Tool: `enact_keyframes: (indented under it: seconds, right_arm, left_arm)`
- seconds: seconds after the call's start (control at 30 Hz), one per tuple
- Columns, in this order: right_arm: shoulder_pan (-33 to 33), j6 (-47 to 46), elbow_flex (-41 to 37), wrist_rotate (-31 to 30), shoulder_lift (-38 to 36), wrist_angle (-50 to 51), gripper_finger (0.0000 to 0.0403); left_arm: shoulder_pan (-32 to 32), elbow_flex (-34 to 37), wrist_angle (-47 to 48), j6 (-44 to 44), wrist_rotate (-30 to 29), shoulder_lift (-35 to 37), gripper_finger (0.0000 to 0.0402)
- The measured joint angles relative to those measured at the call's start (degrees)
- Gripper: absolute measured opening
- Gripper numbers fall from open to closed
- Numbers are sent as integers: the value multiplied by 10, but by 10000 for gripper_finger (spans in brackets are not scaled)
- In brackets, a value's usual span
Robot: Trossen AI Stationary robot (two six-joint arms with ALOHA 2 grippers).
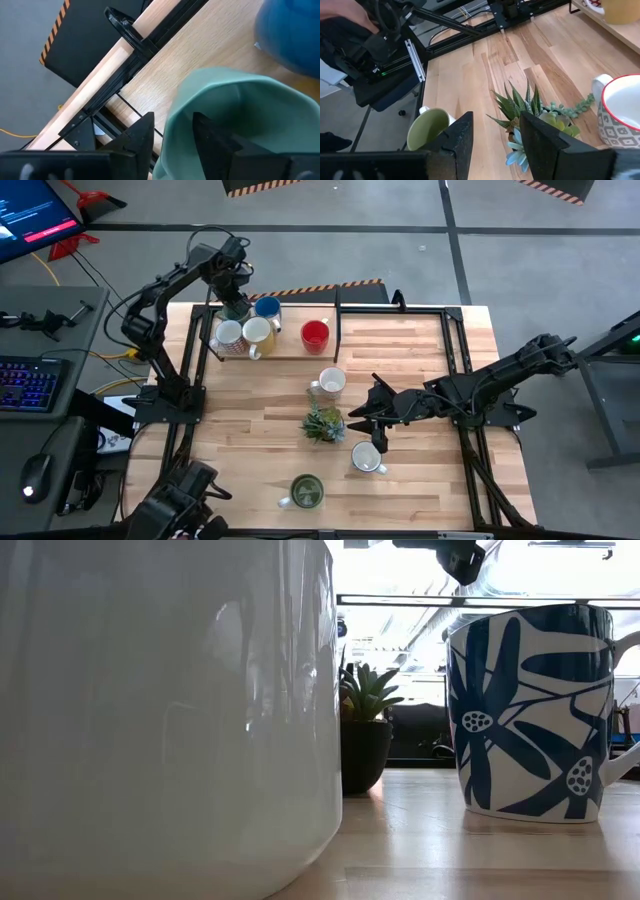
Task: Place coffee mugs
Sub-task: Move the blue patterned mug to the top center of the table
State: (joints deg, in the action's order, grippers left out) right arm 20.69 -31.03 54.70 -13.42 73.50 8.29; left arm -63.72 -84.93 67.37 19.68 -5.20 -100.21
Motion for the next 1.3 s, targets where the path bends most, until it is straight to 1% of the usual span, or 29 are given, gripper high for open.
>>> enact_keyframes:
  seconds: [0.23,0.53,0.83,0.9,1.1,1.3]
  right_arm:
    - [0,0,0,3,0,0,138]
    - [0,0,0,4,0,0,138]
    - [0,0,0,4,0,0,138]
    - [0,0,0,4,0,0,138]
    - [0,0,0,3,0,0,138]
    - [-1,42,0,3,0,0,138]
  left_arm:
    - [0,0,5,4,-5,11,142]
    - [0,0,5,12,-5,37,143]
    - [0,0,-6,8,-4,84,143]
    - [2,0,-6,-7,5,95,143]
    - [29,0,-9,-15,72,136,143]
    - [77,-1,-11,-7,76,164,143]
